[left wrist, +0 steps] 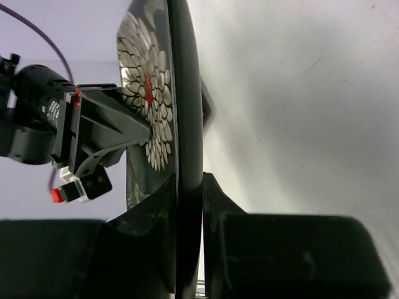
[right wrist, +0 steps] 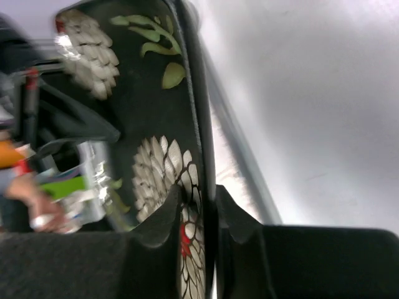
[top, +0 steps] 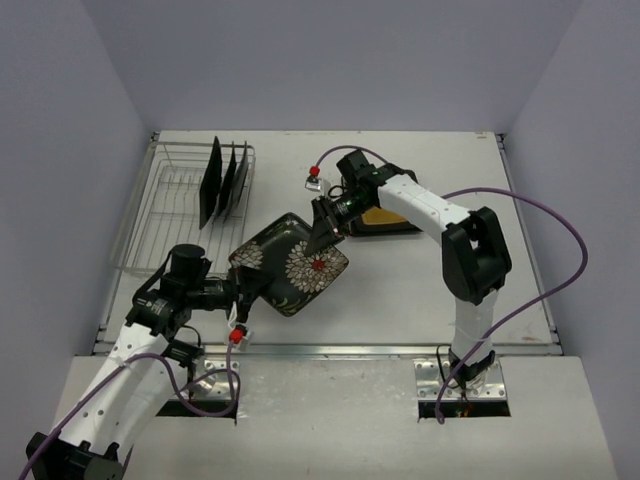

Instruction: Unload the plates from the dish rack

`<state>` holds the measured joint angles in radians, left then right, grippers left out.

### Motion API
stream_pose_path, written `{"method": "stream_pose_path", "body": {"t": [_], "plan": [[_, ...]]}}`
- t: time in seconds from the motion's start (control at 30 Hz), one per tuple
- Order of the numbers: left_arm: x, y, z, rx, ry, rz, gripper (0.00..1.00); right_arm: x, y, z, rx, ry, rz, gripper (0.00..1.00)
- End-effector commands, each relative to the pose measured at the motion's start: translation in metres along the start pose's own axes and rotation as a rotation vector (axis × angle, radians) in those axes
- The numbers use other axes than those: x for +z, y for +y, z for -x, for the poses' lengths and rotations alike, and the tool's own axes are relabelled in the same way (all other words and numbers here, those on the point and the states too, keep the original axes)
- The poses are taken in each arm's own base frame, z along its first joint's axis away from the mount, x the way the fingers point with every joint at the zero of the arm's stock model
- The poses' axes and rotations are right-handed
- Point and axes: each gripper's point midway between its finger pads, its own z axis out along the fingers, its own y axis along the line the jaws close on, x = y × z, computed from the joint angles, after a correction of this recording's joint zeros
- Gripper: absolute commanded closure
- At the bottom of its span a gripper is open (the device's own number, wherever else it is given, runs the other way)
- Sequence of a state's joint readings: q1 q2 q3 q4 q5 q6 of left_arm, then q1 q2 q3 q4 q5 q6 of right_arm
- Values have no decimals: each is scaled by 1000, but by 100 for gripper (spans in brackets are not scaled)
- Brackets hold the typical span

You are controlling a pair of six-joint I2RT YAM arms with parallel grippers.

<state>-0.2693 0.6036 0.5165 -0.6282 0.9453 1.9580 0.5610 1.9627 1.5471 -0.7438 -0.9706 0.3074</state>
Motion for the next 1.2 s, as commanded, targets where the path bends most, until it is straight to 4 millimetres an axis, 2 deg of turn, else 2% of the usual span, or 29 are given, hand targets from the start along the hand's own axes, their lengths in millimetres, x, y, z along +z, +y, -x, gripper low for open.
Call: {"method": "stream_pose_path", "body": {"t": [0.0, 0.13, 0.17, 0.23, 0.27, 0.37, 0.4, 0.5, 0.53, 0.6, 0.77, 0.83, 0.97, 1.07, 1.17], "plan": [[-11, 77, 34, 945, -6, 161, 78, -20, 20, 13, -81, -67, 33, 99], [-16, 85, 31, 908, 34, 174, 15, -59, 16, 26, -59, -160, 35, 100], [-18, 89, 27, 878, 62, 182, 1, -79, 5, 32, -27, -205, 21, 100], [-24, 96, 23, 847, 107, 202, 0, -104, -6, 37, -2, -258, 13, 100], [-27, 99, 19, 779, 122, 215, 0, -129, -22, 42, 25, -316, -14, 100], [-42, 120, 12, 722, 213, 274, 0, -170, -48, 47, 49, -412, -85, 100], [-49, 128, 8, 671, 249, 302, 0, -192, -64, 49, 72, -462, -116, 100], [-64, 140, -1, 524, 317, 362, 0, -243, -109, 52, 142, -569, -201, 100], [-68, 143, -3, 481, 330, 382, 0, -256, -122, 51, 163, -595, -233, 100], [-76, 145, -6, 395, 356, 415, 0, -269, -138, 52, 185, -620, -250, 100], [-97, 140, -18, 230, 465, 475, 0, -282, -172, 62, 211, -636, -276, 100], [-103, 138, -20, 158, 486, 494, 0, -279, -186, 64, 233, -627, -265, 100], [-118, 140, -27, -45, 526, 551, 0, -273, -201, 71, 253, -629, -223, 100], [-132, 147, -43, -190, 606, 599, 0, -270, -210, 74, 257, -631, -201, 100], [-142, 156, -44, -289, 620, 648, 0, -268, -218, 77, 264, -624, -179, 100]]}}
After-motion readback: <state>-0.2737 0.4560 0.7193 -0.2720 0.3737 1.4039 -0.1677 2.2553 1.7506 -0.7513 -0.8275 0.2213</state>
